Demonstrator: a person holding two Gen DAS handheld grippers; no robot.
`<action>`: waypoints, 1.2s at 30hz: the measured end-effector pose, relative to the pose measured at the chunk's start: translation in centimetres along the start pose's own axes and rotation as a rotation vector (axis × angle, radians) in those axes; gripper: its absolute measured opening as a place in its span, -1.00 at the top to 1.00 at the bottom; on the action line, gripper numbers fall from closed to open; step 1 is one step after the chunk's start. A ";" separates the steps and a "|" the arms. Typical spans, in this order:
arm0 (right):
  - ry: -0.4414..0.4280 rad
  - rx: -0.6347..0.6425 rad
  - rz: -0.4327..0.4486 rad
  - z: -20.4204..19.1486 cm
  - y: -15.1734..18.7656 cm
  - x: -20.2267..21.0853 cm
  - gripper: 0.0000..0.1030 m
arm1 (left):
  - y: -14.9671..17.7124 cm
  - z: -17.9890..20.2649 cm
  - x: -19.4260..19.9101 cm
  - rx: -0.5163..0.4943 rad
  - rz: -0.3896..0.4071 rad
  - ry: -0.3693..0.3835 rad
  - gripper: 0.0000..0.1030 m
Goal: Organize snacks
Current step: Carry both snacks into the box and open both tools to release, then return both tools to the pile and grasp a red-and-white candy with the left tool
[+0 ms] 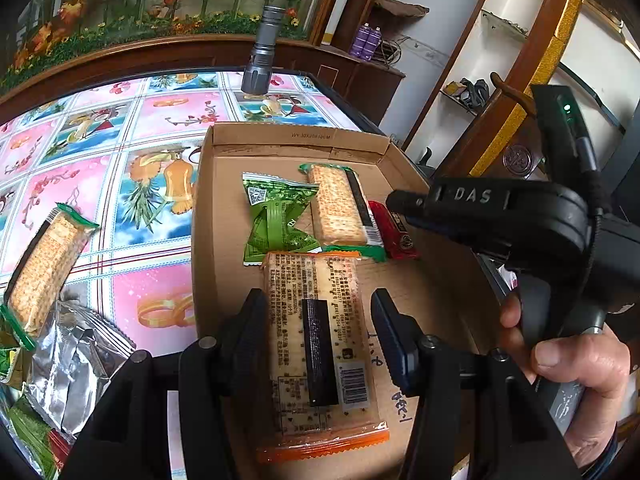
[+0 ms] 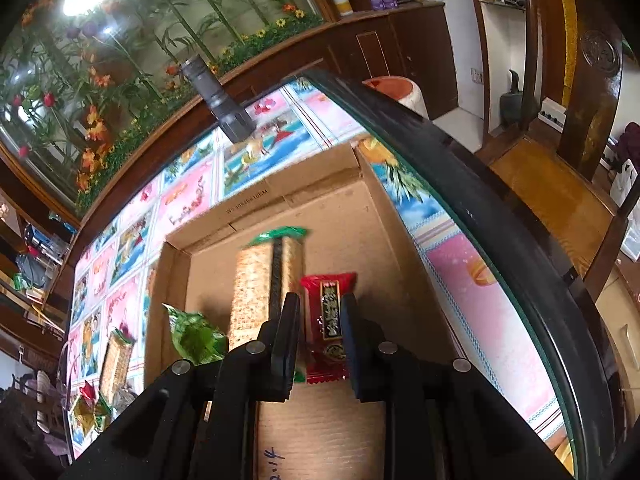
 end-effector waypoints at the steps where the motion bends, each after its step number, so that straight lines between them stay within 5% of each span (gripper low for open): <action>1: -0.008 0.003 0.010 -0.2 0.0 0.3 0.56 | 0.0 0.0 0.1 0.001 0.001 0.002 -0.03; 10: -0.103 0.093 0.090 -3.5 0.2 2.1 0.55 | -0.3 -1.3 4.5 -0.001 0.086 -0.015 -0.14; 19: -0.162 0.249 0.087 -7.9 2.2 1.9 0.45 | 0.9 -6.8 9.2 0.042 0.148 -0.099 -0.16; 32: -0.177 0.309 0.065 -9.4 3.0 1.1 0.44 | 3.8 -21.5 15.0 0.256 0.168 -0.312 -0.16; 36: -0.175 0.311 0.069 -9.4 3.1 1.1 0.44 | 5.5 -26.8 15.8 0.351 0.110 -0.385 -0.16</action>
Point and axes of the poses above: each gripper's, at about its wrist camera, not at the fingertips, and x roughly against the way its jaws point, z to its right, y to its underside, the point moved 2 cm from there along -x, roughly the way its jaws point, and after that the axes turned 5 degrees about -y, right-handed, at the moved point
